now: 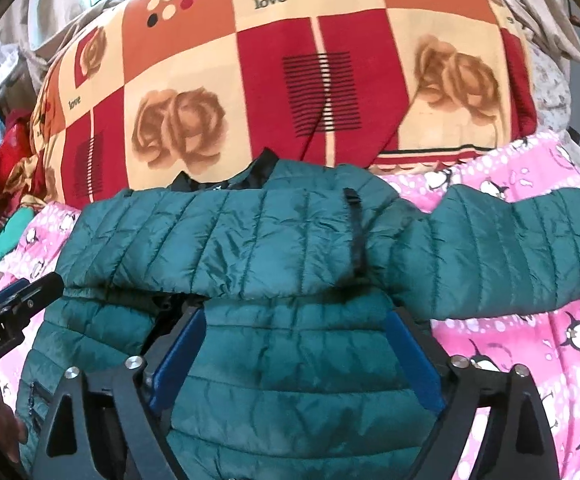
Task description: Fold large clothes
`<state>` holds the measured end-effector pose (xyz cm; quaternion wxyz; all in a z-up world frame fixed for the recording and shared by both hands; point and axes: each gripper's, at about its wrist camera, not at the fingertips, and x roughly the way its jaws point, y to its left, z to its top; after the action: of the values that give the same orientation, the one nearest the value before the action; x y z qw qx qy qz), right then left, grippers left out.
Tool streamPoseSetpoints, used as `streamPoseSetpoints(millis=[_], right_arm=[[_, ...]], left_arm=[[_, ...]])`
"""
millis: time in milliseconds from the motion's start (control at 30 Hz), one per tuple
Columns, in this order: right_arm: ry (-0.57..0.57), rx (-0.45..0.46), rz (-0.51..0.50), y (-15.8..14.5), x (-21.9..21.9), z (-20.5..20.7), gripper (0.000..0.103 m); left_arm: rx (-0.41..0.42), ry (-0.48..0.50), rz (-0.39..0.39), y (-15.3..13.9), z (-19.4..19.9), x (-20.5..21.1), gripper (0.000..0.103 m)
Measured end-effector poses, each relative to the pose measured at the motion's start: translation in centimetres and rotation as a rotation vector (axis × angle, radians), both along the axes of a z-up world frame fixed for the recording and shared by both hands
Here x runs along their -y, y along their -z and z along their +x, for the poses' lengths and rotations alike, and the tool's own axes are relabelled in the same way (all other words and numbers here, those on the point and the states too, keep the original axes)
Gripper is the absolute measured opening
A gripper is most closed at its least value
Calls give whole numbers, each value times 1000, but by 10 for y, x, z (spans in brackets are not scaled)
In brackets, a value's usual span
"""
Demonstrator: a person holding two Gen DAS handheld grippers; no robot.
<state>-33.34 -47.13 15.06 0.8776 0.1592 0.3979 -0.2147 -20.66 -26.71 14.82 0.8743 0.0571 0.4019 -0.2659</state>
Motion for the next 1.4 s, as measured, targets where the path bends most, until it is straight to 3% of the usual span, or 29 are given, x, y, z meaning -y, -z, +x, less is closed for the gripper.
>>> streamPoseSetpoints(millis=[733, 1167, 1400], right_arm=[[122, 17, -31, -6, 64, -63, 96], [200, -10, -41, 3, 106, -86, 96], [237, -24, -31, 11, 129, -94, 96]], left_arm=[[1, 122, -26, -10, -45, 58, 79], [-5, 145, -4, -1, -48, 91, 79], [-38, 144, -30, 4, -44, 100, 79]])
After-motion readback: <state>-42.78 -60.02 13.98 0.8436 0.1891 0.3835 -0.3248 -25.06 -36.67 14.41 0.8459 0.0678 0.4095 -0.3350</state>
